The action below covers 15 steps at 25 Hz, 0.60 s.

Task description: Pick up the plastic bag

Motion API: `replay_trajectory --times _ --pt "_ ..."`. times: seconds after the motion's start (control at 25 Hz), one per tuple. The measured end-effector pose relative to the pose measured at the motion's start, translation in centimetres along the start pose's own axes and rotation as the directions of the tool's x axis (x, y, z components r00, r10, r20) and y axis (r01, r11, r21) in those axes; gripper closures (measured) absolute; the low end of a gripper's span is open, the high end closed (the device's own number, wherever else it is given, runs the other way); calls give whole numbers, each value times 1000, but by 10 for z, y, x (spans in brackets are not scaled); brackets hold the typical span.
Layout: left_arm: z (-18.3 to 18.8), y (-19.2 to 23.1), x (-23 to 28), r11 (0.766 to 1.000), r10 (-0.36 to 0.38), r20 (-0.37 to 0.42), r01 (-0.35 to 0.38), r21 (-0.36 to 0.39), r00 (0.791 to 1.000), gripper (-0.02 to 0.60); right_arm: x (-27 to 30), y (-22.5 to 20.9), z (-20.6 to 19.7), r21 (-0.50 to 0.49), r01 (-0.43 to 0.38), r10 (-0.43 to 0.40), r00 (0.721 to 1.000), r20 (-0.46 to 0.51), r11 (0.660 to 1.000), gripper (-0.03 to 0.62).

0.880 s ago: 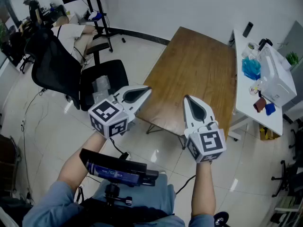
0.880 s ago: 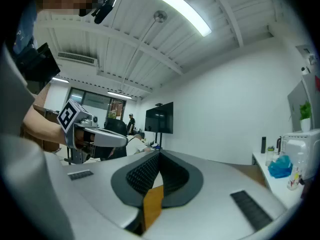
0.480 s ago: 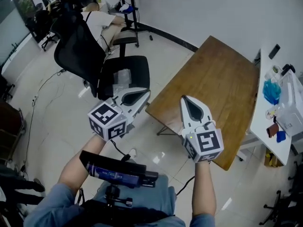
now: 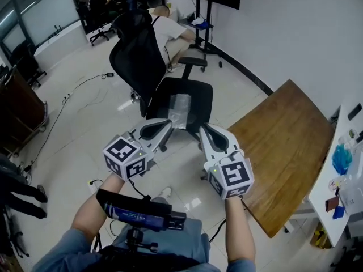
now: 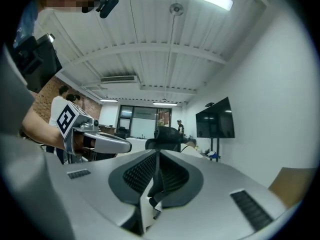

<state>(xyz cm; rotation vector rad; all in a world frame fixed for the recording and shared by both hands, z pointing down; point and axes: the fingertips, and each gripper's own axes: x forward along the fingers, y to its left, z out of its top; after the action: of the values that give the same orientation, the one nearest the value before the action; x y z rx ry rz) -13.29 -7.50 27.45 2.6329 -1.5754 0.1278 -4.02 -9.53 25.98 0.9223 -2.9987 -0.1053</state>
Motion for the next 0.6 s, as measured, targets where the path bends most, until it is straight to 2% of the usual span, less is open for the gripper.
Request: replay_trajectory --times 0.16,0.36,0.6 --pt "-2 30 -39 994 103 20 -103 -21 994 561 35 41 4 3 -101 101 995 15 995 563" --pt "-5 56 -66 984 175 25 -174 -39 984 561 68 81 8 7 -183 183 983 30 983 563" --pt "-11 80 -81 977 210 30 -209 -52 977 561 93 98 6 22 -205 204 978 36 979 562"
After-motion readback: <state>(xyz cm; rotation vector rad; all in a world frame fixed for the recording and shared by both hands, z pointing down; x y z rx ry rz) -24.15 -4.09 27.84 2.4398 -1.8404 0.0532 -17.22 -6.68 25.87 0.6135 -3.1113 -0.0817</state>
